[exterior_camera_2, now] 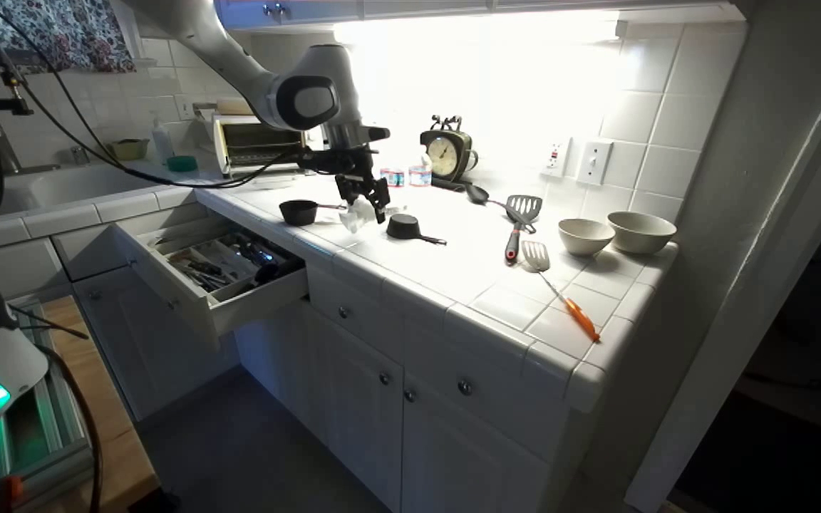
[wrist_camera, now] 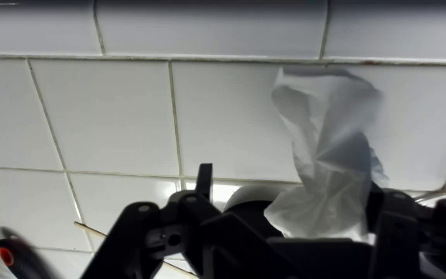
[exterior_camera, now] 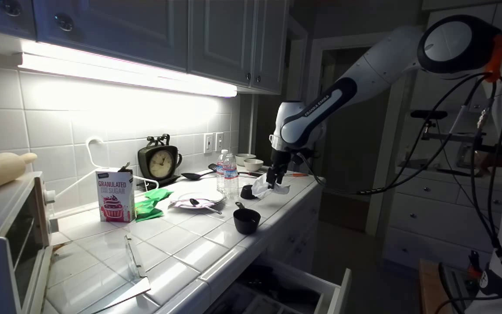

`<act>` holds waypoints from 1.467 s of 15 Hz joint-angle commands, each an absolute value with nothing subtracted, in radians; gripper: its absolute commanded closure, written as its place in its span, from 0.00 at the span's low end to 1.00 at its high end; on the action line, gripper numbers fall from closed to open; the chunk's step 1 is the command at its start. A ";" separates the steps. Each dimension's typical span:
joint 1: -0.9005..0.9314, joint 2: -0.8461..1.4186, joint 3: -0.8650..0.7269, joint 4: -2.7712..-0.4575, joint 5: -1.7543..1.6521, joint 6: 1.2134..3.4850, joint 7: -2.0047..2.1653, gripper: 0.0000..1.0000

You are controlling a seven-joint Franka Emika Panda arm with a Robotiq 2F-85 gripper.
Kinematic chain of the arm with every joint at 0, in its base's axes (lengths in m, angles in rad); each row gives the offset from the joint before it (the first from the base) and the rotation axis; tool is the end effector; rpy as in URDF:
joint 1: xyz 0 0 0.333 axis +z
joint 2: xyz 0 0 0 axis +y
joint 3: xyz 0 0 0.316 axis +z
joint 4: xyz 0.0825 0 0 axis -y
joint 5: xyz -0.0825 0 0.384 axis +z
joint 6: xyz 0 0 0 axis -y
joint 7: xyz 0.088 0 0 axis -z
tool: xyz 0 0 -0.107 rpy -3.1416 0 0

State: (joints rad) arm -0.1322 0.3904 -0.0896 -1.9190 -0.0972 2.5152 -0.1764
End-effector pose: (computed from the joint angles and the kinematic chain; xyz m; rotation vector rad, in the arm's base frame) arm 0.6292 -0.1374 0.3104 2.9917 0.0565 0.2744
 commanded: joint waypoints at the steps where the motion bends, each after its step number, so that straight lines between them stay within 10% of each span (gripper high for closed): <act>1: -0.129 0.369 -0.082 -1.916 -0.073 2.435 -0.147 0.00; 22: -0.089 0.574 -0.114 -1.662 -0.194 1.811 0.025 0.00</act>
